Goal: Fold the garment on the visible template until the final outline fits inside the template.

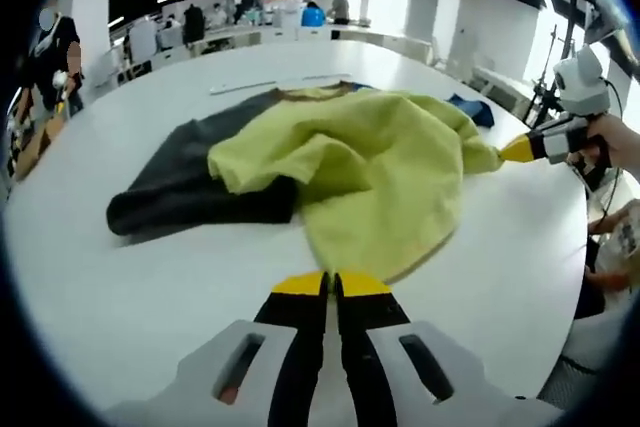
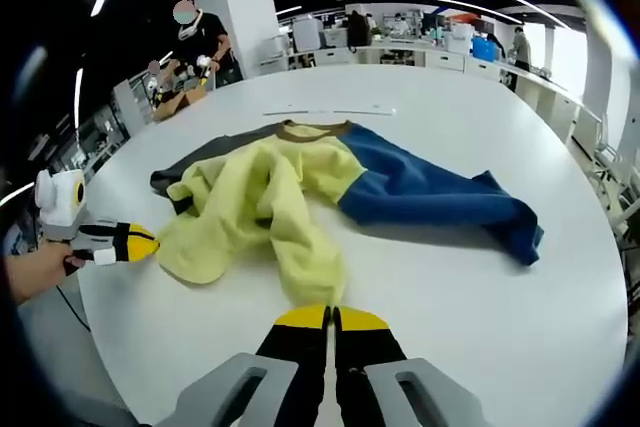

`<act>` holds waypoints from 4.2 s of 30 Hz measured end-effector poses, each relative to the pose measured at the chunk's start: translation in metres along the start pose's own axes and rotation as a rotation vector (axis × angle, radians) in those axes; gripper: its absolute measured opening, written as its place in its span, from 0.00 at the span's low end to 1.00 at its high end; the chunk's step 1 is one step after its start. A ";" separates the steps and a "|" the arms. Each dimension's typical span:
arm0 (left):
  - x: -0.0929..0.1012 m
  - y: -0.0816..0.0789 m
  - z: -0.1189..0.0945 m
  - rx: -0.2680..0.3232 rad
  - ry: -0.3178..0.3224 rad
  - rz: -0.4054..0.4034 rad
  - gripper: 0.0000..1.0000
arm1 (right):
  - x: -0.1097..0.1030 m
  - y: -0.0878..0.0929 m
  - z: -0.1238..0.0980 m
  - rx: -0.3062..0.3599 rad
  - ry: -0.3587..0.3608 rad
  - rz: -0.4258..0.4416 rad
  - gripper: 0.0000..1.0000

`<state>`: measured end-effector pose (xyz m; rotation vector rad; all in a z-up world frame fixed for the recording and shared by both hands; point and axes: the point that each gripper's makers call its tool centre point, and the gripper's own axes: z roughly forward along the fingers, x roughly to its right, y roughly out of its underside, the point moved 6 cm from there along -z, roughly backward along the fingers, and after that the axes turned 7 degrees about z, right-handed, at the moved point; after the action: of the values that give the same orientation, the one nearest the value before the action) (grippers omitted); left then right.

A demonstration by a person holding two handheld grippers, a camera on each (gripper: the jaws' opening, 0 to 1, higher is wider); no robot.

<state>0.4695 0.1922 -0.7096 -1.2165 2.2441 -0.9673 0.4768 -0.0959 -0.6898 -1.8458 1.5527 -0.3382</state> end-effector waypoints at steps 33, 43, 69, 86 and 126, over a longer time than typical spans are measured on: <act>-0.020 -0.022 -0.079 0.134 0.000 -0.070 0.00 | -0.018 -0.007 -0.054 0.046 -0.065 -0.033 0.00; -0.022 -0.013 -0.100 0.126 -0.001 -0.081 0.00 | -0.017 -0.001 -0.073 0.050 -0.074 -0.014 0.00; -0.012 0.041 -0.136 0.044 -0.011 -0.163 0.00 | -0.010 0.045 -0.104 -0.038 -0.029 0.026 0.00; -0.010 0.073 -0.139 -0.029 -0.019 -0.196 0.00 | -0.017 0.088 -0.105 -0.115 0.027 0.020 0.00; 0.003 0.110 -0.133 -0.188 -0.030 -0.156 0.01 | -0.016 0.131 -0.101 -0.181 0.037 0.058 0.00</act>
<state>0.3219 0.2818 -0.7005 -1.4960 2.2852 -0.8004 0.3127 -0.1211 -0.6976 -1.9357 1.7066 -0.2118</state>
